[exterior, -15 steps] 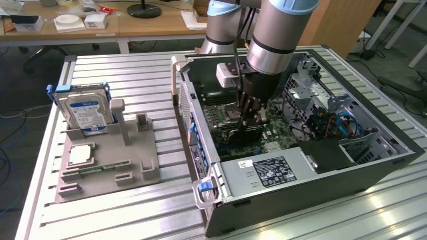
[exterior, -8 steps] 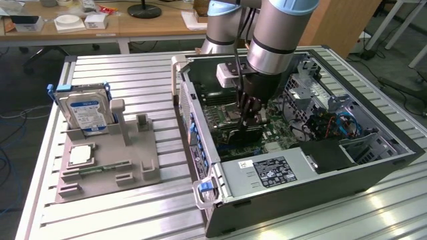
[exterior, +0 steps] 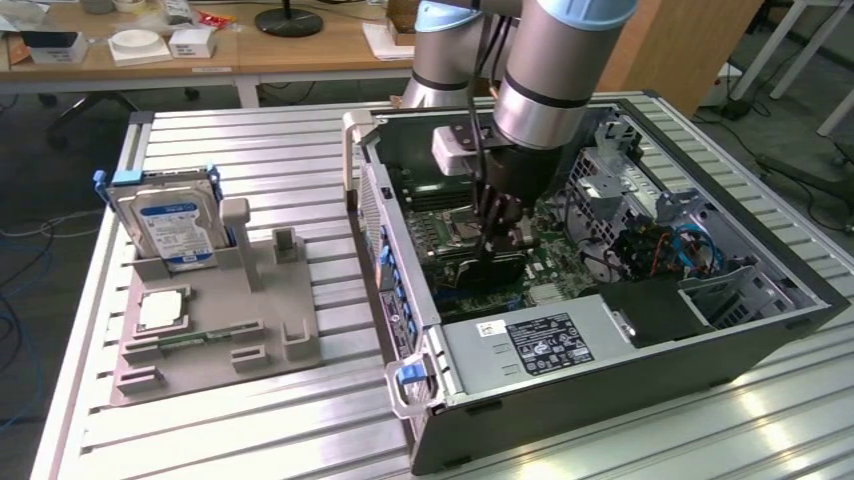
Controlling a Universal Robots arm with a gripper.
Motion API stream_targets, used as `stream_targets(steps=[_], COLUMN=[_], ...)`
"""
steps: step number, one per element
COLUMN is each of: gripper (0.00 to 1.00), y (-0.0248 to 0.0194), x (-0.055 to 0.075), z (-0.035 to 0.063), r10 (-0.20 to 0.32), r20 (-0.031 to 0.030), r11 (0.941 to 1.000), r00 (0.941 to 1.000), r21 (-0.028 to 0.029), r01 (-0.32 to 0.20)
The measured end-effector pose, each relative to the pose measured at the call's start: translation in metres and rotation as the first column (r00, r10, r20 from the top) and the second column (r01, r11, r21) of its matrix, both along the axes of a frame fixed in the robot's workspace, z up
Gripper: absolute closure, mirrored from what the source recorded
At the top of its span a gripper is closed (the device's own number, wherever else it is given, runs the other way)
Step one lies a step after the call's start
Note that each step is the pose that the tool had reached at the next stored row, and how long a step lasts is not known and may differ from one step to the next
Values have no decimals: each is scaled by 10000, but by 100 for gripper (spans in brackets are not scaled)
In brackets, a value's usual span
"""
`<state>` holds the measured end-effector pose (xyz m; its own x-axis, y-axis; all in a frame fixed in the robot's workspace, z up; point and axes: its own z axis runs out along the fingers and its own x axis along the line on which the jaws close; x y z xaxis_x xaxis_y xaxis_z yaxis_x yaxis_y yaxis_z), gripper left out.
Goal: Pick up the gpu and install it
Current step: 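Press down on the gpu until it lock into place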
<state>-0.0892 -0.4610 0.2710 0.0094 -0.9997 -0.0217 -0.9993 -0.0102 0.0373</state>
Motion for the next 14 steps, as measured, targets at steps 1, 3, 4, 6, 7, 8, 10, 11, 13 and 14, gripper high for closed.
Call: stream_targets(steps=[1,3,4,6,7,8,10,11,13,14], gripper=[90,90,90,90,90,90,90,90,90,90], y=[0,0,0,0,1,1,0,0,0,1], x=[-1,-2,-2,-3,-4,-6,-5,-5,-5,-5], z=[20,103,127,156,155,155,156,156,156,156], r10=[0,3,3,3,4,2,2,3,2,1], r20=[-1,-2,-1,-4,-39,-207,-572,-750,-1119,-1299], r11=[10000,10000,10000,10000,10000,10000,10000,10000,10000,10000], r00=[10000,10000,10000,10000,10000,9998,9984,9972,9937,9915], r21=[-1,0,3,2,5,5,3,3,3,3], r01=[0,-3,-3,-3,-4,-2,-2,-2,-2,-1])
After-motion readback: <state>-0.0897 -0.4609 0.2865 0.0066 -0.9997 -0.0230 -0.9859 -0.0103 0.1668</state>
